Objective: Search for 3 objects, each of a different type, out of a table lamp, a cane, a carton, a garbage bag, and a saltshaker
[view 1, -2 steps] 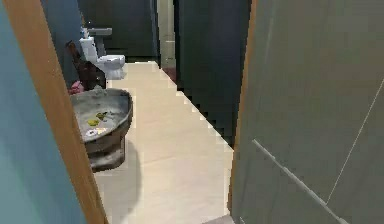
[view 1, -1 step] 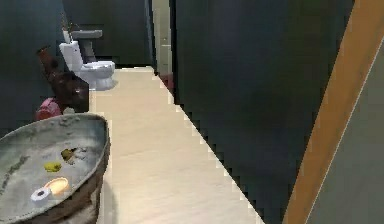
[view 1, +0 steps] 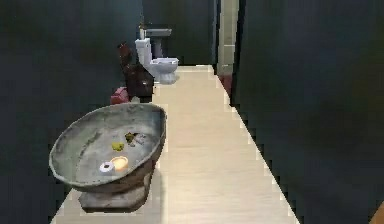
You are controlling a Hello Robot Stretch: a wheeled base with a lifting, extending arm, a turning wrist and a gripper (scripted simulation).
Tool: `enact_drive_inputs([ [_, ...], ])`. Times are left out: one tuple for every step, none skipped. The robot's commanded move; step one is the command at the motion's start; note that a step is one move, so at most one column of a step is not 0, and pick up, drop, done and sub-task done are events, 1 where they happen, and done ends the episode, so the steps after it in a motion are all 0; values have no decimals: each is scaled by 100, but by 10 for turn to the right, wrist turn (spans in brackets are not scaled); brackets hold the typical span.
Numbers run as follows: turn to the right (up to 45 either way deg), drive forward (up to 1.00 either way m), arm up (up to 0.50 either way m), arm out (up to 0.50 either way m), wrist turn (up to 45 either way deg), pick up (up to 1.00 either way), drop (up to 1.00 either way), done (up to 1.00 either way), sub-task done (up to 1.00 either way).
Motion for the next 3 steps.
enact_drive_inputs([
  [0,45,0,0,0,0,0,0,0],
  [210,0,0,0,0,0,0,0,0],
  [0,65,0,0,0,0,0,0,0],
])
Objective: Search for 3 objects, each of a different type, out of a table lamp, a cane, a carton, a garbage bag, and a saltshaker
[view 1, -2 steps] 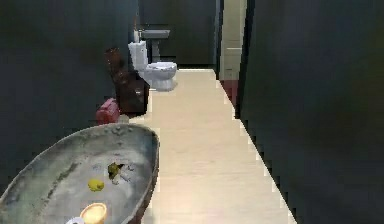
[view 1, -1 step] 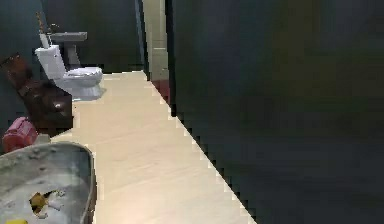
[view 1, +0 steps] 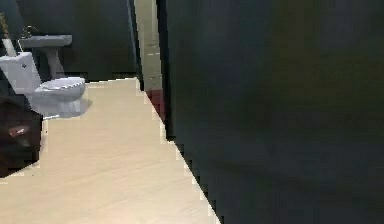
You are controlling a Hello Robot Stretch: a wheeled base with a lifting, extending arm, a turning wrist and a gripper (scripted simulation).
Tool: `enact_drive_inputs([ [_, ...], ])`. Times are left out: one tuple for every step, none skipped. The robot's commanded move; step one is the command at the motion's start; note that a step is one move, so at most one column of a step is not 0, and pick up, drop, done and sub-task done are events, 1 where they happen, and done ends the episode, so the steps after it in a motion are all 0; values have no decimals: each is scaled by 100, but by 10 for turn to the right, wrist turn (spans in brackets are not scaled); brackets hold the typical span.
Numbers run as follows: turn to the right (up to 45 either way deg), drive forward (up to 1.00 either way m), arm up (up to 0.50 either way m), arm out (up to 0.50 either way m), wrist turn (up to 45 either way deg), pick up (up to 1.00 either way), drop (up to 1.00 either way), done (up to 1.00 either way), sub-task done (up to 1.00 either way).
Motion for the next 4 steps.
enact_drive_inputs([
  [-210,0,0,0,0,0,0,0,0],
  [0,100,0,0,0,0,0,0,0],
  [0,100,0,0,0,0,0,0,0],
  [-30,0,0,0,0,0,0,0,0],
])
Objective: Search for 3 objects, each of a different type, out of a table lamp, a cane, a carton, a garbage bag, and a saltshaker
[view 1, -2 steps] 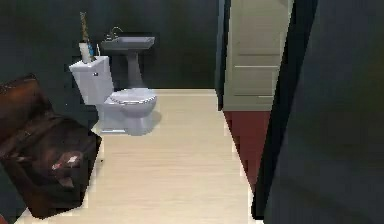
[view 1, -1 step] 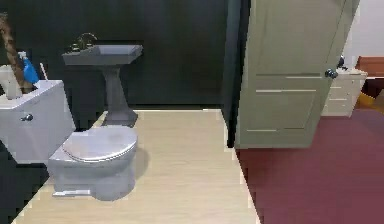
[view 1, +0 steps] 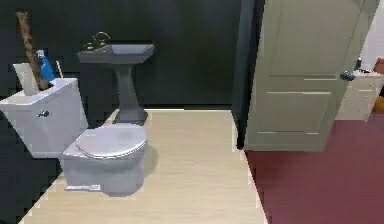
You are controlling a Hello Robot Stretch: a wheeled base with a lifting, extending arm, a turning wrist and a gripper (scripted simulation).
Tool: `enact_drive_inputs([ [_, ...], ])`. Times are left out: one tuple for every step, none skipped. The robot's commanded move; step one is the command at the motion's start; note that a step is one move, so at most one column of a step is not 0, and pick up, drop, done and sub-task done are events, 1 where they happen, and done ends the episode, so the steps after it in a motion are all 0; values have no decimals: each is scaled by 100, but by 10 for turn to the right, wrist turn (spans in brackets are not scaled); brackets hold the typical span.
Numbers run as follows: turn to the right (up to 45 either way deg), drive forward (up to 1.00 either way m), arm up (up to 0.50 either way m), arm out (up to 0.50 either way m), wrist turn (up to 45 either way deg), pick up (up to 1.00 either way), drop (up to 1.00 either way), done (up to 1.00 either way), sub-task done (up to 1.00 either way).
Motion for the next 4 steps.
enact_drive_inputs([
  [0,25,0,0,0,0,0,0,0],
  [300,0,0,0,0,0,0,0,0],
  [0,55,0,0,0,0,0,0,0],
  [450,0,0,0,0,0,0,0,0],
])
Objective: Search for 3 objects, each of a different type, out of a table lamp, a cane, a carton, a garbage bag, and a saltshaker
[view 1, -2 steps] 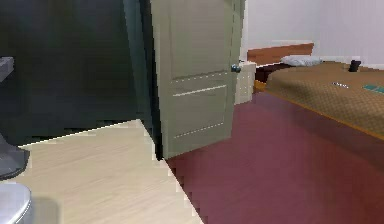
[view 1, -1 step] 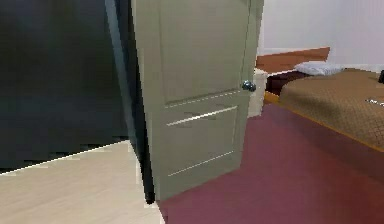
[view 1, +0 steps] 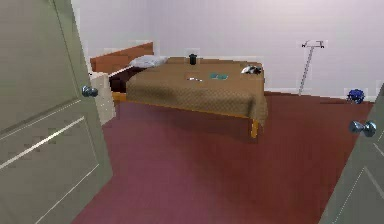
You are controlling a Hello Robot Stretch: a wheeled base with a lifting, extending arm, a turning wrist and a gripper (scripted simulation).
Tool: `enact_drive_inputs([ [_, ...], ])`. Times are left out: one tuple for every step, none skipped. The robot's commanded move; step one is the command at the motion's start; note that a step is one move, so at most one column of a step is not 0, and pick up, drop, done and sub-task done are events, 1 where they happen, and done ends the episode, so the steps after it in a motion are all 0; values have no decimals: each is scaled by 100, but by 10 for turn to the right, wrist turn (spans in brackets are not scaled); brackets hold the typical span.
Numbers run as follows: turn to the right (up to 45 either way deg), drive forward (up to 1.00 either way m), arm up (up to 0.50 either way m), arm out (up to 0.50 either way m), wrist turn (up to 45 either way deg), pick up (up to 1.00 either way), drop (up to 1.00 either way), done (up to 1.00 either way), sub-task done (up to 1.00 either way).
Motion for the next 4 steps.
enact_drive_inputs([
  [240,0,0,0,0,0,0,0,0],
  [0,100,0,0,0,0,0,0,0],
  [60,0,0,0,0,0,0,0,0],
  [0,35,0,0,0,0,0,0,0],
])
